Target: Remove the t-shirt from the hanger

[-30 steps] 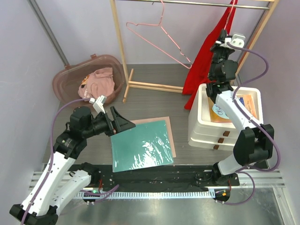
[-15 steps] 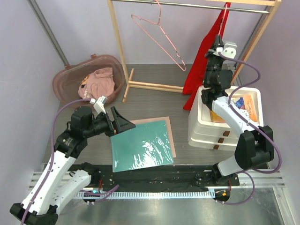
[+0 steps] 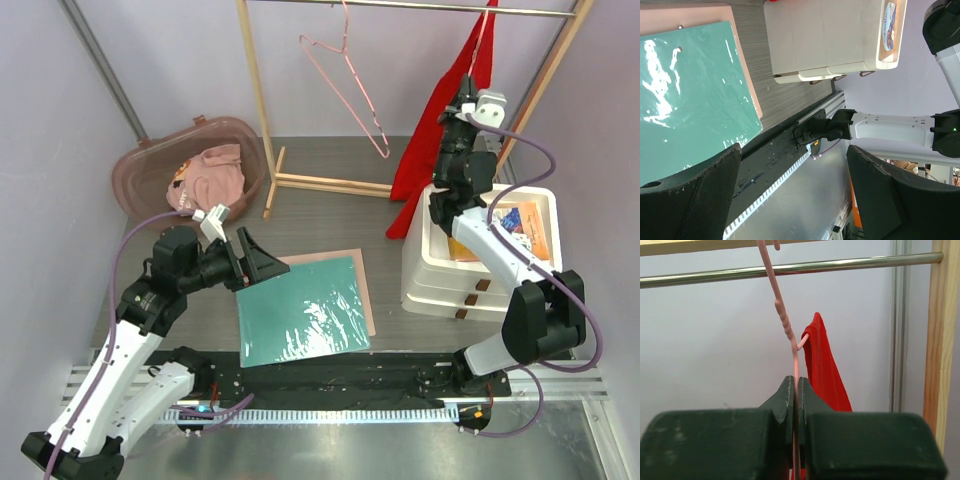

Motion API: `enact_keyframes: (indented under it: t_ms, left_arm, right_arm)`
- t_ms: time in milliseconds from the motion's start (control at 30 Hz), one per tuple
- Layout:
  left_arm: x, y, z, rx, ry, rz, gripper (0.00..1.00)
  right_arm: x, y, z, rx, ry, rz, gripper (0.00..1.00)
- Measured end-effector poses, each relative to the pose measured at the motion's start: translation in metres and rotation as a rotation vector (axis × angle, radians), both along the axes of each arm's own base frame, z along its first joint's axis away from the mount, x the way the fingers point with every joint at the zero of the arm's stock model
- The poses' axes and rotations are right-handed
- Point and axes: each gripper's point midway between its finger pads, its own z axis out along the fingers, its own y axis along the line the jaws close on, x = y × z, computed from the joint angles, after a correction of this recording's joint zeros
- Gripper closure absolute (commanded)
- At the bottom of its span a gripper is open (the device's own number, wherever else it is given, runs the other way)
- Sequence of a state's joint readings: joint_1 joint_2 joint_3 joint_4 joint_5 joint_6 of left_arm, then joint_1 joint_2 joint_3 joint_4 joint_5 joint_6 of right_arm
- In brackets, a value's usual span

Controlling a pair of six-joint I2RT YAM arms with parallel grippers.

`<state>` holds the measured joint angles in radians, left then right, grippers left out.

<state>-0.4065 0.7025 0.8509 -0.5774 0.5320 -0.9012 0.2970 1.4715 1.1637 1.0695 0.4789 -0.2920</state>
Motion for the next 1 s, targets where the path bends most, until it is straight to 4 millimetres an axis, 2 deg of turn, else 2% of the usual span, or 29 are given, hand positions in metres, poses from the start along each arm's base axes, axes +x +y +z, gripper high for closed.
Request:
enact_keyframes:
  t_ms: [200, 467, 567, 700, 833, 1000]
  left_arm:
    - [0.002, -0.001, -0.003, 0.007, 0.008, -0.002, 0.14]
    - [0.004, -0.002, -0.004, 0.007, 0.001, -0.01, 0.1]
    - [0.004, -0.004, -0.003, -0.001, -0.009, -0.021, 0.08]
    - [0.004, -0.009, 0.001, -0.021, -0.03, -0.05, 0.07]
    - [0.002, -0.026, 0.009, -0.047, -0.063, -0.106, 0.07]
    - [-0.019, -0.069, 0.004, -0.019, -0.085, -0.234, 0.08]
  right_arm:
    - [-0.018, 0.001, -0.003, 0.041, 0.023, 0.011, 0.99]
    - [-0.058, -0.005, 0.006, 0.256, 0.052, 0.134, 0.99]
    - [-0.066, 0.001, 0.002, 0.339, 0.086, 0.215, 0.99]
    - [-0.068, 0.018, -0.014, 0.415, 0.161, 0.338, 0.99]
    - [-0.067, 0.038, -0.036, 0.492, 0.246, 0.454, 0.99]
    - [-0.067, 0.06, -0.056, 0.591, 0.332, 0.574, 0.99]
